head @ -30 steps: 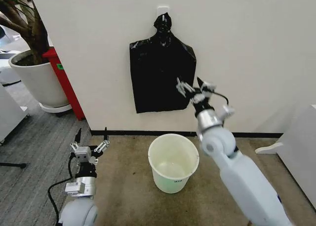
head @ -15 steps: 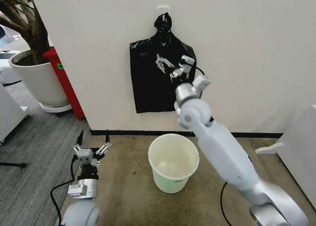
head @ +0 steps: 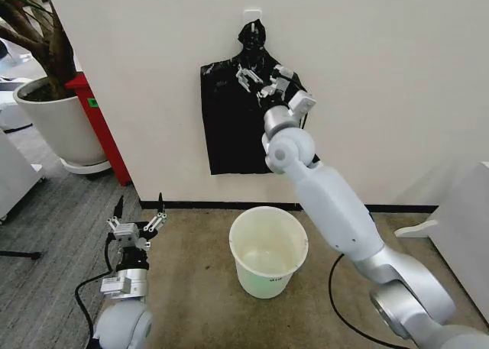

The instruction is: Place the garbage bag over the trash bin.

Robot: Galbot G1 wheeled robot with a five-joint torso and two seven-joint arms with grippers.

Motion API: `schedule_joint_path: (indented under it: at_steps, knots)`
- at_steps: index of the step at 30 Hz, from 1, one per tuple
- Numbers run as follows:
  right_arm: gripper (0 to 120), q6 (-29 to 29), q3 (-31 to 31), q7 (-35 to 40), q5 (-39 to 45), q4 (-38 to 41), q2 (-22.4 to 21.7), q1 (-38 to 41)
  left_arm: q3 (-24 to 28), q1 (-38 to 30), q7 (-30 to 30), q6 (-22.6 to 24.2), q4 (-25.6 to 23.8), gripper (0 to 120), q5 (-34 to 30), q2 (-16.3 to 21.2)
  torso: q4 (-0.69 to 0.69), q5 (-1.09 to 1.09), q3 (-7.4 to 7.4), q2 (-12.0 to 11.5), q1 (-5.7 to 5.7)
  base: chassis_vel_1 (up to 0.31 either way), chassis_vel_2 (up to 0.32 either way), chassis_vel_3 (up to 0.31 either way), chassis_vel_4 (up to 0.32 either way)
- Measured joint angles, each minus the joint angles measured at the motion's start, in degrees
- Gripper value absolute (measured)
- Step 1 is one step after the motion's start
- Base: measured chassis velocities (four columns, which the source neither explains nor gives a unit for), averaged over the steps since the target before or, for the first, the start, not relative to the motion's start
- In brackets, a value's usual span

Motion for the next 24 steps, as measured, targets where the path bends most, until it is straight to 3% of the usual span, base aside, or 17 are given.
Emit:
schedule_joint_path:
  at_steps: [15, 23, 24]
  knots:
    - [99, 1.6, 1.3, -4.0, -2.1, -4.4, 0.4, 0.4, -0.3, 0.8, 0.0, -0.8, 0.3, 99, 0.8, -0.2, 0.0, 0.01, 0.0, 0.0, 0.0, 0.0, 0.0, 0.0, 0.0]
    - [79, 2.2, 1.9, -4.4, -2.9, -5.2, 1.3, 0.7, -0.4, 0.8, -0.1, -0.9, 0.3, 98, 0.9, -0.4, 0.0, 0.01, 0.0, 0.0, 0.0, 0.0, 0.0, 0.0, 0.0]
    - [72, 2.3, 1.9, -4.4, -3.0, -5.3, 1.6, 0.7, -0.4, 0.8, -0.2, -1.0, 0.4, 98, 0.9, -0.4, 0.0, 0.01, 0.0, 0.0, 0.0, 0.0, 0.0, 0.0, 0.0]
